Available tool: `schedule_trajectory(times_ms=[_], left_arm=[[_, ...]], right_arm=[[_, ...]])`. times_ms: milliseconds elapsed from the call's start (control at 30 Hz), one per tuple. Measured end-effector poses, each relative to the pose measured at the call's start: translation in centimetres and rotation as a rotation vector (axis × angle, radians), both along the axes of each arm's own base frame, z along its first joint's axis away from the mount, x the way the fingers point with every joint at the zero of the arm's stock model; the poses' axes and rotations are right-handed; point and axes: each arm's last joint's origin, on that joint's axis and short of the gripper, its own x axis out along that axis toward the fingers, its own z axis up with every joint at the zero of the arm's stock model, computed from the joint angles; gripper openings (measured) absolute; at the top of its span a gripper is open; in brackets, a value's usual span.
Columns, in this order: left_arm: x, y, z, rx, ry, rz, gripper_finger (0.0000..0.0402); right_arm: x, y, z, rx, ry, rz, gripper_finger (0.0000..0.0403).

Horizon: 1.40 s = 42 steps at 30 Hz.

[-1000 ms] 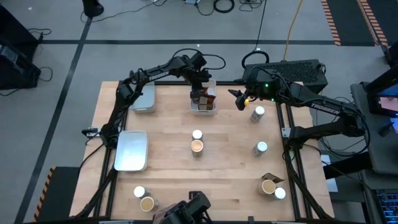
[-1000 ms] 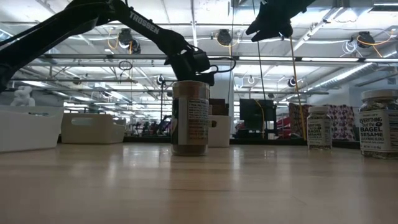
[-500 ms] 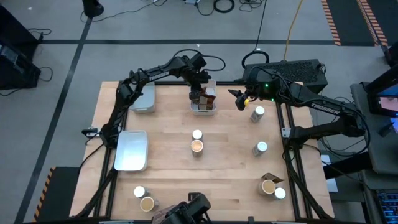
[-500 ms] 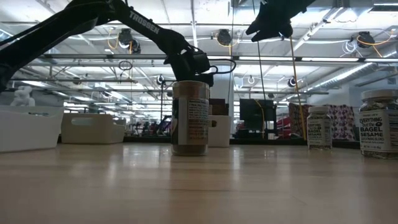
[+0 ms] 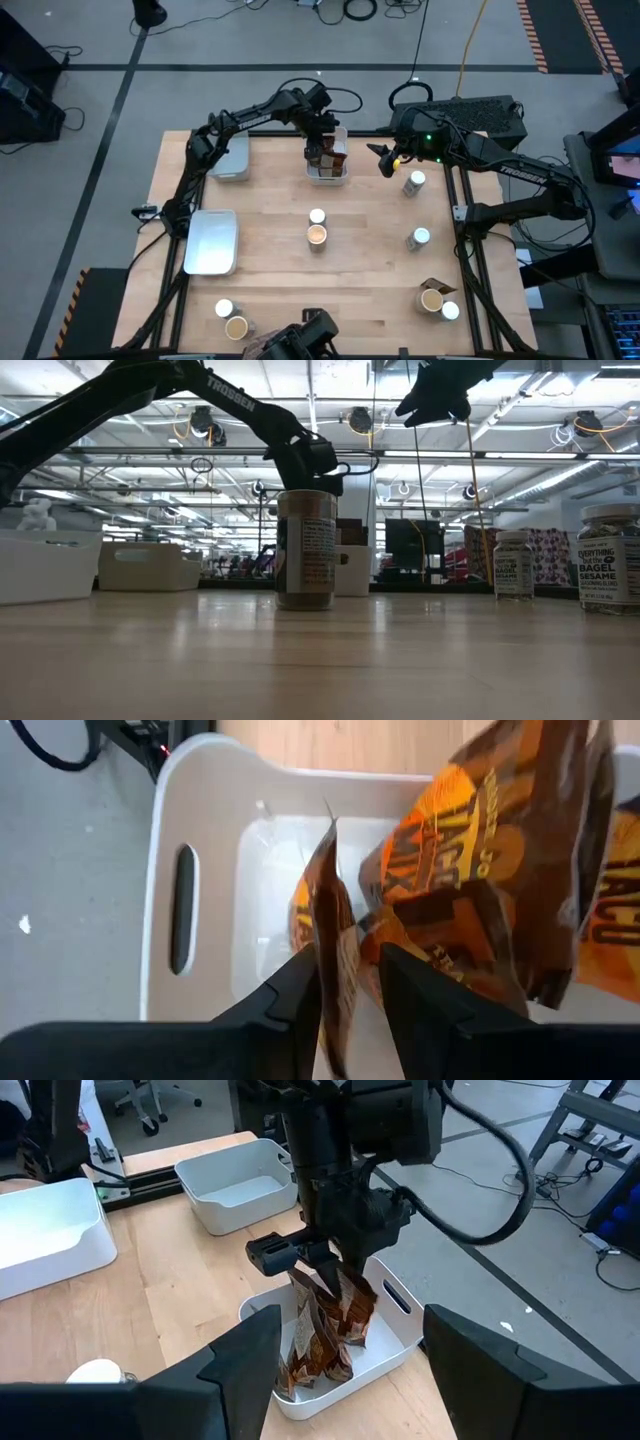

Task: Sort spices by type
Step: Put the brown seasoning pack into the top white bin

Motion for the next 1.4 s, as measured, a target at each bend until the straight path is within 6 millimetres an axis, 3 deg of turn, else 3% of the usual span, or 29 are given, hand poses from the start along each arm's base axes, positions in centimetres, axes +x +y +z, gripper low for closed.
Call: schedule_trajectory(times_ms=[333, 533, 733, 933, 1133, 1400], left_arm=[[0.1, 0.1, 3.2, 0.028, -0.036, -0.004, 0.0110], [-0.2, 0.1, 6.1, 0.051, -0.067, 0.000, 0.0110], [-2.5, -0.6, 8.8, -0.050, -0.073, -0.015, 0.0110], [-5.6, -0.3, 10.3, -0.221, -0.069, 0.049, 0.0109], [-7.7, 0.0, 12.0, -0.346, -0.217, 0.010, 0.0109], [-7.4, 0.4, 13.9, -0.286, -0.411, -0.077, 0.0109]], right_arm=[[0.0, 0.0, 0.0, 0.001, 0.000, -0.001, 0.0226], [0.1, 0.2, 0.0, 0.023, -0.012, 0.031, 0.0226], [-0.2, 1.0, 1.5, 0.096, -0.028, 0.145, 0.0226], [-1.0, 3.2, 3.1, 0.207, 0.146, 0.194, 0.0226], [-2.5, 6.6, 2.2, 0.523, 0.377, 0.233, 0.0226], [-4.9, 11.6, 0.2, 0.804, 0.698, 0.161, 0.0226]])
